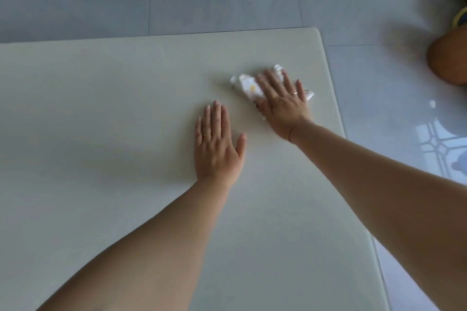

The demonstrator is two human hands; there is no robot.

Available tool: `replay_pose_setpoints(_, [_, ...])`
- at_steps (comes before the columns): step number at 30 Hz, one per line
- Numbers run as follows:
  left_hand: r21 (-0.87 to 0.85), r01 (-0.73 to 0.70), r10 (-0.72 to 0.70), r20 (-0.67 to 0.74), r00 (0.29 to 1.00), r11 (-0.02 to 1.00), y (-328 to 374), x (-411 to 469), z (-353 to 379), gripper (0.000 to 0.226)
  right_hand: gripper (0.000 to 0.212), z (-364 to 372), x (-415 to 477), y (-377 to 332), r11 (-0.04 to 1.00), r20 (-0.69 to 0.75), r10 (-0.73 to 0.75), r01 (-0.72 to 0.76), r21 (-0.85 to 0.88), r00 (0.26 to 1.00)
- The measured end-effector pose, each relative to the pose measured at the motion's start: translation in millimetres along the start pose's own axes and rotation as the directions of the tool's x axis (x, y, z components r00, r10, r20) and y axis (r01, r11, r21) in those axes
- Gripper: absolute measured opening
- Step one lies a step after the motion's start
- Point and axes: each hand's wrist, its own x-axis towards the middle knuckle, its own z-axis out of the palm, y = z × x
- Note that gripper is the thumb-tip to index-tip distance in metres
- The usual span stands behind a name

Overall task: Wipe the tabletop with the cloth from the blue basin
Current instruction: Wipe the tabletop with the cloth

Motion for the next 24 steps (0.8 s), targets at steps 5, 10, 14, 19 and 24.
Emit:
replay_pose_setpoints(5, [-0.027,0.008,-0.009,-0.043,0.999,1.000,0,0,5,0.072,0.053,9,33,-44,0.894,-0.076,0.438,-0.426,0.137,0.896])
replay_pose_setpoints(10, [-0.036,0.020,-0.021,-0.018,1.000,0.999,1,-1,3,0.071,0.054,2,38,-46,0.984,0.046,-0.173,0.174,-0.026,0.984])
replay_pose_setpoints(14, [-0.021,0.014,-0.014,-0.027,1.000,1.000,0,-1,2,0.071,0.054,-20,73,22,0.995,0.008,0.099,-0.099,0.027,0.995])
replay_pose_setpoints(19, [-0.022,0.021,-0.021,-0.014,1.000,1.000,1,0,3,0.070,0.054,-11,94,-23,0.910,-0.024,0.402,-0.397,0.115,0.915])
replay_pose_setpoints(24, [-0.017,0.019,-0.019,-0.008,1.000,1.000,0,0,2,0.067,0.054,-16,91,-24,0.989,0.058,-0.150,0.150,0.000,0.987])
